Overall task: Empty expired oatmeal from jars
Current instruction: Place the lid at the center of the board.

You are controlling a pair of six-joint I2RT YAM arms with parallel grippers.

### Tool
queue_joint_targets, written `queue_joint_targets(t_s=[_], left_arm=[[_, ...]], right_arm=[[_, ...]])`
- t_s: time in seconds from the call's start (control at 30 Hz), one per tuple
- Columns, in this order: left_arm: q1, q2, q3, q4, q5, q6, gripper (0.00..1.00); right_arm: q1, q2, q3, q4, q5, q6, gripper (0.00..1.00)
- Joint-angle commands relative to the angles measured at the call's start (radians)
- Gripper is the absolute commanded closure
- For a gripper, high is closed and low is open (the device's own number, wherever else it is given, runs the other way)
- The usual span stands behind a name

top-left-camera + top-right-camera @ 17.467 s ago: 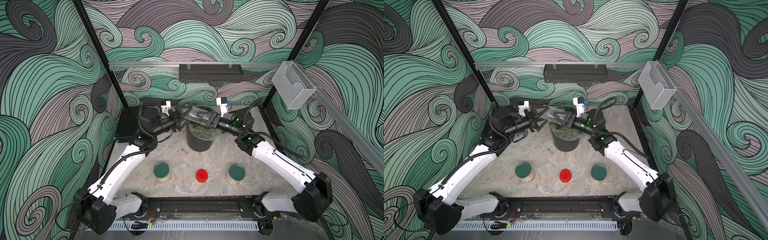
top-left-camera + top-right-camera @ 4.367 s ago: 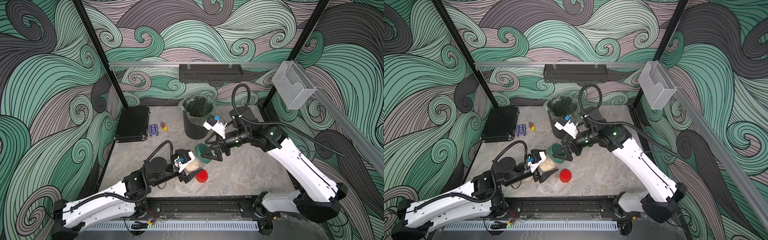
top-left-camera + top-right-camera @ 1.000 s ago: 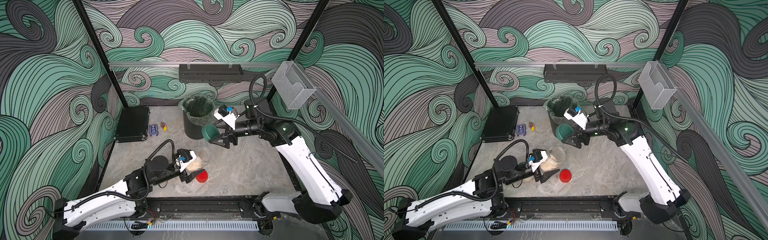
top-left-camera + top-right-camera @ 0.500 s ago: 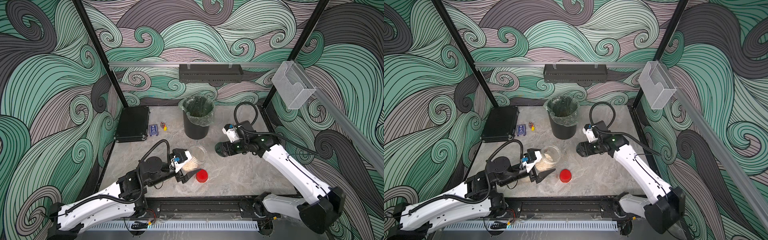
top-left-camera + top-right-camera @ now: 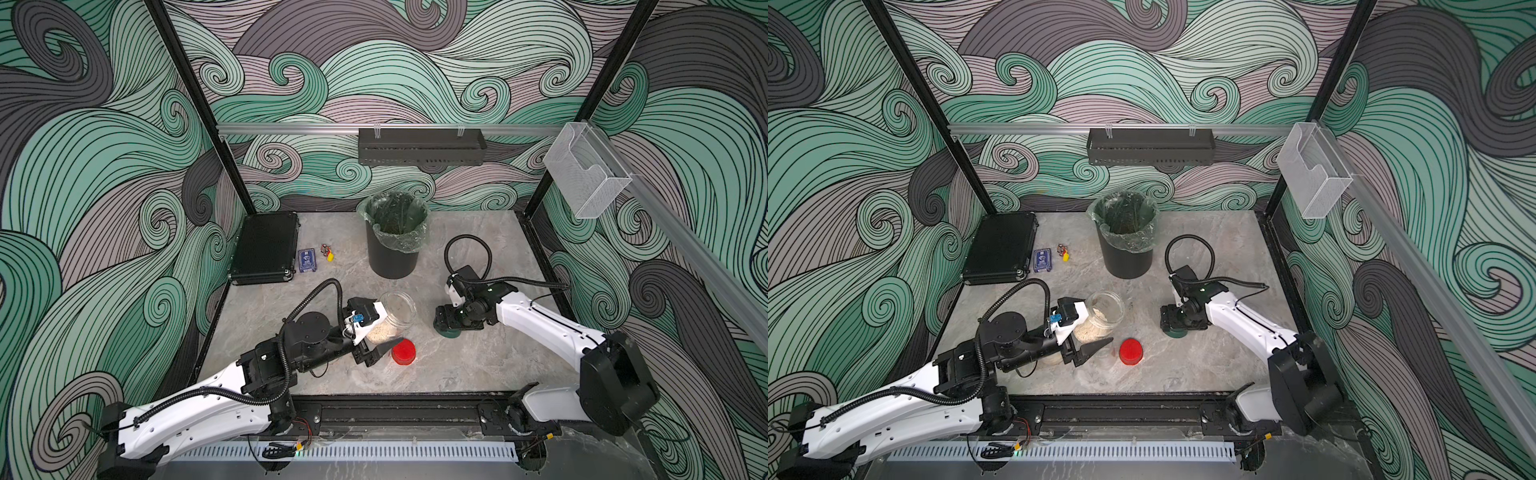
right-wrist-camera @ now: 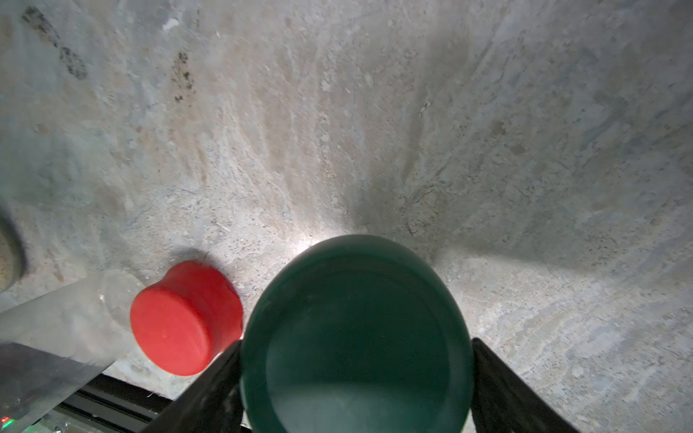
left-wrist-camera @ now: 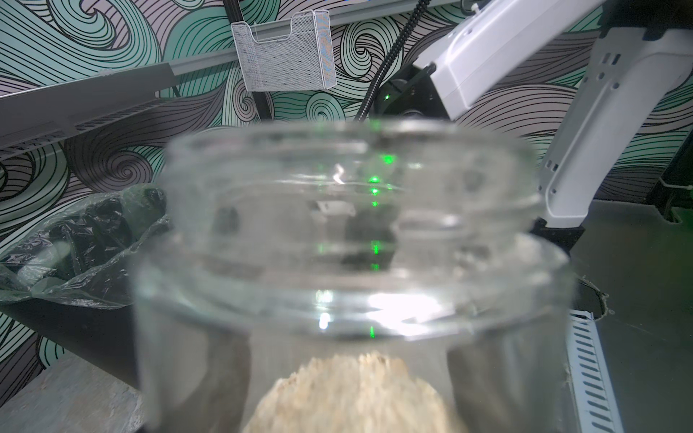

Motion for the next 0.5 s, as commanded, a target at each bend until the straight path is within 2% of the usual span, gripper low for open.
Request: queue_joint_targets(t_s=[0.0,0.13,0.47], left_arm=[[-0.004,-0.005,0.064,0.08,-0.017,0.01,0.63],[-0.004,-0.009,0.06,0.083,-0.02,0.008,0.63],[-0.003,-0.022,0.054,0.086,-0.031,0.005,0.63]], right_arm=[[0.01,0.027,-0.022,0.054,-0.012,0.028,0.52],[0.012,0.046,-0.045,0.072,-0.03,0.031,0.49],[0.011,0.037,-0.079,0.082,-0.001,0.032,0.29]])
